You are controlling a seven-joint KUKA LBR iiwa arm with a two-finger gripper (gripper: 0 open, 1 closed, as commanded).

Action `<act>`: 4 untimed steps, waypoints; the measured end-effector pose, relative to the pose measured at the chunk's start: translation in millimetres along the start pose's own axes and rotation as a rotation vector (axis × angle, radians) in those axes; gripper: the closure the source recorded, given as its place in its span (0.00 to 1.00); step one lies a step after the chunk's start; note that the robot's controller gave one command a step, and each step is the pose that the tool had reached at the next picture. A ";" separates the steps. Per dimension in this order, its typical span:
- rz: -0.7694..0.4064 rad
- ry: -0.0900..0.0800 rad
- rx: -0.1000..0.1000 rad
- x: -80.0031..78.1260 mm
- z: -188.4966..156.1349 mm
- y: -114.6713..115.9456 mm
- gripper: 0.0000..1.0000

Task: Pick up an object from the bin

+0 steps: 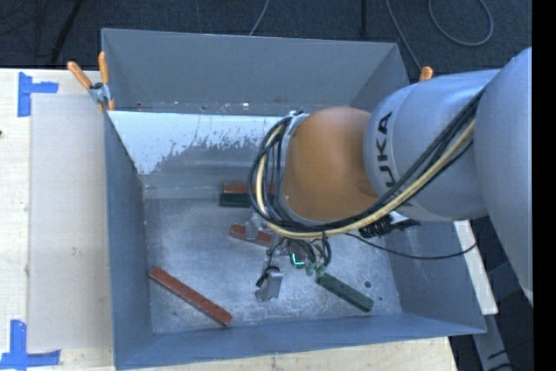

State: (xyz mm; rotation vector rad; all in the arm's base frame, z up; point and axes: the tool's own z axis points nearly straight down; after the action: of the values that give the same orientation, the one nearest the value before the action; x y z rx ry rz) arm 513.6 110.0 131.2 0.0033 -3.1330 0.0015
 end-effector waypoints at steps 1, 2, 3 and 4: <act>0.004 -0.006 -0.001 -2.0 -3.2 -0.6 1.00; -0.083 -0.007 0.000 -38.8 64.2 -17.1 1.00; -0.081 -0.008 -0.001 -38.7 61.5 -16.7 0.00; -0.202 -0.017 0.004 -80.7 1.0 -95.7 0.00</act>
Offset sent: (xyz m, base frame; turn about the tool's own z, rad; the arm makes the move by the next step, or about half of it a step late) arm 0.0000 0.0000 0.0000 0.0000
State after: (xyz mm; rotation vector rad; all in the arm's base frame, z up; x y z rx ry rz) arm 594.5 14.4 129.6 0.3216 -3.1330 0.0063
